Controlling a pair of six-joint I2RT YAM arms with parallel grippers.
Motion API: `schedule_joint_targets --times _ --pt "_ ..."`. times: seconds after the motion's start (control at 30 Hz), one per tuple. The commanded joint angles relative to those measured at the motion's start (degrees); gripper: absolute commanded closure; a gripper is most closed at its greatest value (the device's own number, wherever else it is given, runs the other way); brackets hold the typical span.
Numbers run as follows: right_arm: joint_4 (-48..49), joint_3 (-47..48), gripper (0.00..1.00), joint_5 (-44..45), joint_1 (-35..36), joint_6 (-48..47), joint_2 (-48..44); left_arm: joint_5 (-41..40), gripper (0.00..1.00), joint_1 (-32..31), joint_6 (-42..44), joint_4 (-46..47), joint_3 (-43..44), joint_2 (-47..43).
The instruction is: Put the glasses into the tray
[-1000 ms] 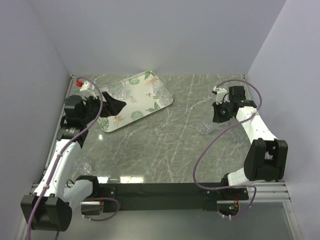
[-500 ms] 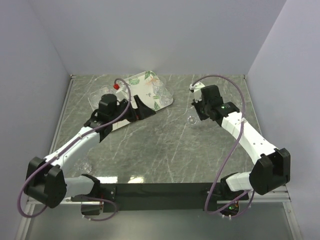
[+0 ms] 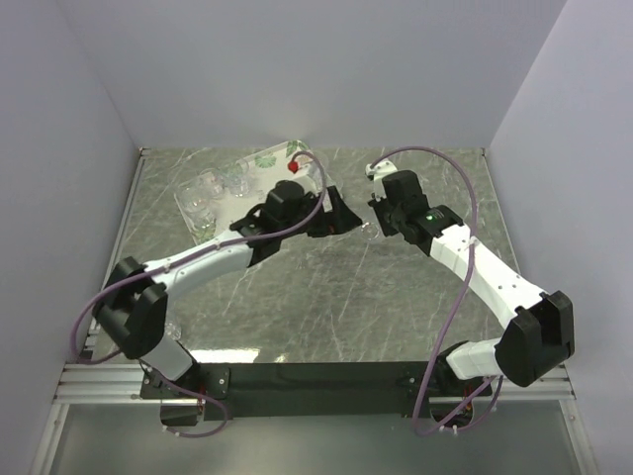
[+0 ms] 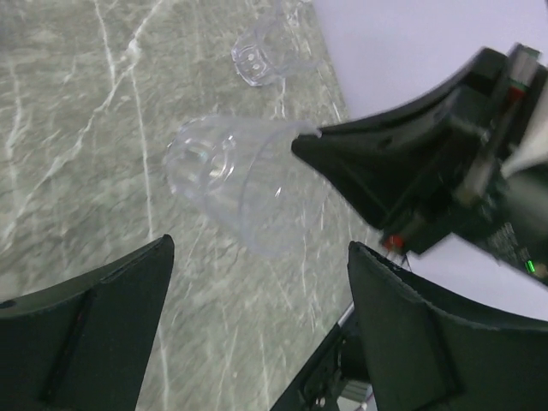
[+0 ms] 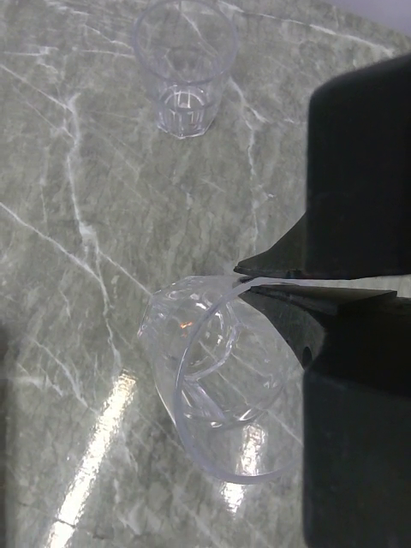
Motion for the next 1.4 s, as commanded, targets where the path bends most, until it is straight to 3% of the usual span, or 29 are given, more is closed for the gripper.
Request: schedule_joint_targets --times 0.0,0.23,0.33,0.37,0.53,0.57,0.63,0.7,0.87,0.97,1.13,1.37 --pt "3.70 2.51 1.00 0.68 0.90 2.17 -1.14 -5.71 0.14 -2.25 1.58 -1.01 6.01 4.11" --pt "3.52 2.51 1.00 0.33 1.08 2.78 -1.67 -13.26 0.28 -4.36 6.06 -9.53 13.57 11.24" --pt "3.53 2.25 1.00 -0.63 1.08 2.96 -2.37 -15.81 0.46 -4.98 7.46 -11.12 14.63 12.21" --pt "3.53 2.16 1.00 -1.59 1.17 2.87 -2.46 -16.08 0.59 -5.07 7.73 -11.47 15.24 12.47" --pt "1.60 3.03 1.00 -7.30 1.08 0.51 -3.34 -16.44 0.88 -5.16 10.10 -13.14 16.82 13.70" --pt "0.20 3.30 1.00 -8.45 1.08 -0.28 -3.42 -16.35 0.99 -5.24 10.46 -13.49 17.52 13.88" --pt "-1.21 4.17 1.00 -13.54 0.91 -3.27 -3.95 -16.61 1.00 -5.24 11.68 -14.28 18.05 14.23" --pt "-4.99 5.23 0.92 -21.15 0.38 -9.48 -4.74 -17.05 1.00 -5.25 12.91 -14.90 17.62 13.88" --pt "-8.77 5.67 0.51 -32.07 -3.39 -14.00 -6.59 -17.75 1.00 -5.24 16.08 -14.55 15.16 11.86" --pt "-9.83 5.41 0.39 -38.05 -7.08 -15.49 -8.34 -18.89 1.00 -4.98 18.10 -14.72 13.23 10.28" --pt "-9.93 1.99 0.36 -43.96 -14.99 -18.13 -12.12 -19.07 1.00 -3.14 20.65 -15.43 9.81 6.77" --pt "-3.17 -6.80 0.35 -49.76 -25.54 -16.91 -16.43 -16.00 1.00 5.99 21.01 -16.74 6.10 1.23"
